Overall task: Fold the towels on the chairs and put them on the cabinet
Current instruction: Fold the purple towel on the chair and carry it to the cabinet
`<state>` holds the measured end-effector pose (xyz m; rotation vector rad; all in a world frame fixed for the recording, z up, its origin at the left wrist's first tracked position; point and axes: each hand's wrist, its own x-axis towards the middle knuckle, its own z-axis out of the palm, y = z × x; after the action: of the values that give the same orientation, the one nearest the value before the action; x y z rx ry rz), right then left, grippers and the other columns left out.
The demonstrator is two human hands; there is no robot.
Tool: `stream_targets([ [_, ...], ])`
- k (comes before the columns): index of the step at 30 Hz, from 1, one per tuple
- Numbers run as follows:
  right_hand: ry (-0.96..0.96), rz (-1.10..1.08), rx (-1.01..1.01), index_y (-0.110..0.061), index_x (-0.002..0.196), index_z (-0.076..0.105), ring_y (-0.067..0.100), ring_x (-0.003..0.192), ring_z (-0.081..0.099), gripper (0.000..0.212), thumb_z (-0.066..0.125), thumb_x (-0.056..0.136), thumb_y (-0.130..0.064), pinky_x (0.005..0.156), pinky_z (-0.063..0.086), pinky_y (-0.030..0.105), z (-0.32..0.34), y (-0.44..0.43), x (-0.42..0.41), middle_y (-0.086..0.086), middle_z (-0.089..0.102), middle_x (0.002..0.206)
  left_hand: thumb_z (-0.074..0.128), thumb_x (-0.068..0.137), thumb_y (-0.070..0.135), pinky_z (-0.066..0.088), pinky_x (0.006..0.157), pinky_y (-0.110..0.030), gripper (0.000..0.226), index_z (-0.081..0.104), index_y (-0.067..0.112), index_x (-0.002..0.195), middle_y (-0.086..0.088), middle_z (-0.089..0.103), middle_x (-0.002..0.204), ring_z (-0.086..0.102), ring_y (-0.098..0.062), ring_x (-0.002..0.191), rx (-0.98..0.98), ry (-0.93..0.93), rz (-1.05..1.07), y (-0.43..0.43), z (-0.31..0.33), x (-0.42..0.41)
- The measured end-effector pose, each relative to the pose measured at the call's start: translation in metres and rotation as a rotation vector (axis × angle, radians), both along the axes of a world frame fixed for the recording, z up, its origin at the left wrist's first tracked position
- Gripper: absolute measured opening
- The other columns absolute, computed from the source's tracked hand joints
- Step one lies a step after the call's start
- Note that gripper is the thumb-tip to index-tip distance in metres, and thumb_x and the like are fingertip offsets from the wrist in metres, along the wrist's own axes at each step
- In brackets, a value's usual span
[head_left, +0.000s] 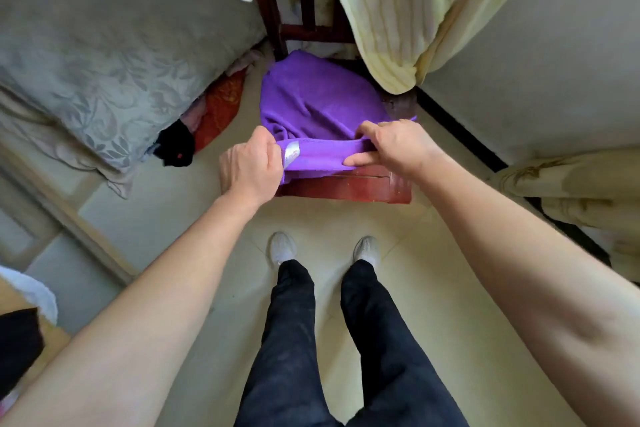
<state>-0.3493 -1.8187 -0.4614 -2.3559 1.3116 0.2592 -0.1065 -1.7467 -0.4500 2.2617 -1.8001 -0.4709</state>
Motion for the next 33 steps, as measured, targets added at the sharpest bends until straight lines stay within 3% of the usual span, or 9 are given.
stream_targets([
  [5, -0.06, 0.019, -0.182, -0.017, 0.113, 0.055, 0.035, 0.081, 0.068, 0.089, 0.024, 0.074, -0.09, 0.062, 0.052, 0.04, 0.118, -0.004, -0.03, 0.005, 0.068, 0.091, 0.043, 0.064, 0.088, 0.042, 0.063, -0.037, 0.075, 0.037, 0.019, 0.093, -0.002, 0.059, 0.065, 0.063, -0.032, 0.067, -0.076, -0.1, -0.187, -0.027, 0.13, 0.0],
  [8, 0.019, 0.016, -0.287, -0.013, 0.114, 0.058, 0.035, 0.088, 0.068, 0.054, 0.052, 0.091, -0.062, 0.064, 0.05, 0.042, 0.178, -0.005, -0.044, 0.009, 0.064, 0.099, 0.066, 0.069, 0.067, 0.049, 0.068, -0.039, 0.067, 0.043, 0.014, 0.104, -0.008, 0.065, 0.08, 0.066, -0.033, 0.078, -0.157, -0.241, -0.334, -0.04, 0.195, 0.0],
  [11, 0.02, -0.122, -0.39, -0.012, 0.106, 0.062, 0.035, 0.094, 0.066, 0.027, 0.058, 0.094, -0.036, 0.066, 0.047, 0.04, 0.229, -0.011, -0.052, 0.011, 0.062, 0.102, 0.058, 0.081, 0.042, 0.044, 0.064, -0.038, 0.046, 0.049, 0.006, 0.107, -0.016, 0.065, 0.085, 0.065, -0.038, 0.08, -0.319, -0.231, -0.389, -0.047, 0.249, -0.008],
  [16, -0.076, -0.47, -0.521, -0.015, 0.09, 0.067, 0.037, 0.097, 0.065, 0.035, 0.059, 0.091, -0.049, 0.069, 0.04, 0.037, 0.328, -0.01, -0.068, 0.013, 0.068, 0.099, 0.045, 0.084, 0.021, 0.03, 0.064, -0.038, 0.03, 0.05, 0.002, 0.106, -0.022, 0.064, 0.089, 0.06, -0.044, 0.083, -0.619, -0.058, -0.201, -0.05, 0.342, -0.01],
  [19, -0.212, -0.649, -0.508, -0.019, 0.089, 0.072, 0.033, 0.096, 0.065, 0.036, 0.065, 0.087, -0.054, 0.071, 0.047, 0.036, 0.382, 0.002, -0.083, 0.009, 0.071, 0.096, 0.042, 0.09, 0.016, 0.034, 0.064, -0.039, 0.02, 0.051, 0.005, 0.105, -0.021, 0.065, 0.088, 0.06, -0.044, 0.082, -0.691, -0.026, -0.107, -0.049, 0.387, 0.0],
  [23, -0.626, -0.74, -0.324, -0.02, 0.066, 0.065, 0.016, 0.064, 0.051, 0.031, 0.078, 0.082, -0.044, 0.055, 0.038, 0.027, 0.434, 0.018, -0.09, 0.002, 0.057, 0.064, 0.042, 0.09, 0.009, 0.044, 0.071, -0.042, 0.017, 0.049, 0.015, 0.105, -0.013, 0.065, 0.091, 0.058, -0.039, 0.085, -0.654, 0.048, -0.014, -0.043, 0.423, 0.01],
  [26, -0.949, -0.717, -0.067, -0.022, 0.083, 0.072, 0.011, 0.065, 0.042, 0.011, 0.075, 0.088, -0.031, 0.052, 0.034, 0.022, 0.46, 0.037, -0.086, 0.001, 0.057, 0.073, 0.04, 0.089, 0.006, 0.048, 0.077, -0.041, 0.023, 0.052, 0.02, 0.103, -0.005, 0.064, 0.095, 0.058, -0.034, 0.088, -0.629, 0.213, 0.086, -0.036, 0.44, 0.014],
  [30, -1.155, -0.714, 0.215, -0.023, 0.096, 0.077, 0.006, 0.067, 0.05, 0.009, 0.069, 0.093, -0.026, 0.063, 0.038, 0.021, 0.456, 0.051, -0.083, -0.005, 0.065, 0.08, 0.045, 0.09, 0.004, 0.048, 0.085, -0.034, 0.024, 0.057, 0.013, 0.109, 0.001, 0.063, 0.1, 0.061, -0.027, 0.097, -0.651, 0.474, 0.211, -0.026, 0.441, 0.022],
  [33, -1.224, -0.721, 0.338, -0.019, 0.102, 0.074, 0.01, 0.081, 0.061, 0.012, 0.068, 0.092, -0.022, 0.084, 0.047, 0.03, 0.456, 0.061, -0.08, -0.001, 0.068, 0.09, 0.05, 0.087, 0.009, 0.051, 0.086, -0.037, 0.021, 0.062, 0.015, 0.103, 0.0, 0.068, 0.1, 0.063, -0.023, 0.095, -0.676, 0.53, 0.251, -0.017, 0.436, 0.036],
])
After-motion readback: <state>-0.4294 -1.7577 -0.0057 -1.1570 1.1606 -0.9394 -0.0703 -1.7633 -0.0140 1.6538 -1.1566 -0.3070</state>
